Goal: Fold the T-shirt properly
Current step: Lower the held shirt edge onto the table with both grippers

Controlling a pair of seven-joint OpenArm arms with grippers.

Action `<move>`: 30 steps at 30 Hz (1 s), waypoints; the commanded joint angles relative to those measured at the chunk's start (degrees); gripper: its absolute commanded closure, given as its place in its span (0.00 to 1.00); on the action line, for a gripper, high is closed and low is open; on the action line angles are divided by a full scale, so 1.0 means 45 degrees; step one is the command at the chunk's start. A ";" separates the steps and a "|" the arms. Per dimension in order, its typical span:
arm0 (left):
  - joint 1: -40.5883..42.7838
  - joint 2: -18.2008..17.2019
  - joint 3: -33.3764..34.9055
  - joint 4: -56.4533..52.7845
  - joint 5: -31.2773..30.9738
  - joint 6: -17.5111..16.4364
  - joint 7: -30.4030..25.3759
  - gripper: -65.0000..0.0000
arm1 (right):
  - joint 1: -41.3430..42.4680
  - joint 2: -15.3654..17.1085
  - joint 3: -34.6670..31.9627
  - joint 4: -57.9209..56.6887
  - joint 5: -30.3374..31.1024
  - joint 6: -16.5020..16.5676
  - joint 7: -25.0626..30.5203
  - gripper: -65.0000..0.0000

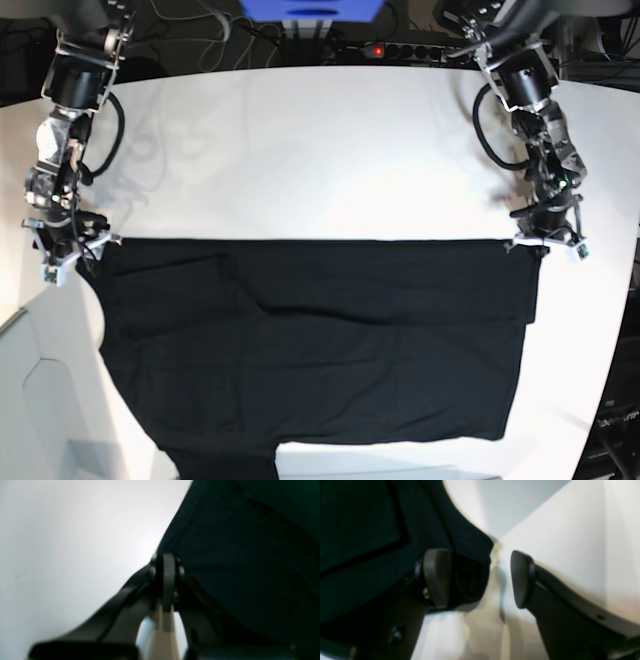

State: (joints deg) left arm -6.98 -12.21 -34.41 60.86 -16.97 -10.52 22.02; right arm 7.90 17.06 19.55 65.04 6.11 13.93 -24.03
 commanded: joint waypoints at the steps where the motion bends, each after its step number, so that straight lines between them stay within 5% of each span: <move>1: -0.0001 -0.0130 -0.0020 0.0102 0.0128 0.0082 0.0352 1.00 | 0.0168 0.0204 0.0041 -0.0064 -0.0078 0.0000 -0.0120 0.41; 9: 0.0038 -0.0130 -0.0020 0.0102 0.0148 0.0082 0.0391 1.00 | -0.0027 0.0243 0.0041 -0.0474 -0.0078 0.0039 -0.0218 0.50; 15: 0.0233 -0.0208 -0.0020 0.0278 0.0148 0.0082 0.0411 1.00 | -0.0379 0.0243 0.0100 0.0229 -0.0097 0.1270 -0.0218 1.00; 30: 0.0311 -0.0481 -0.0079 0.5416 0.0148 0.0082 0.3009 1.00 | -0.0359 0.0712 0.0119 0.4390 -0.0039 0.1270 -0.0276 1.00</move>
State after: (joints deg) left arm -4.27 -13.19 -34.63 84.01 -16.10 -10.48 37.67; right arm 5.02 19.07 19.73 83.57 5.96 19.70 -27.03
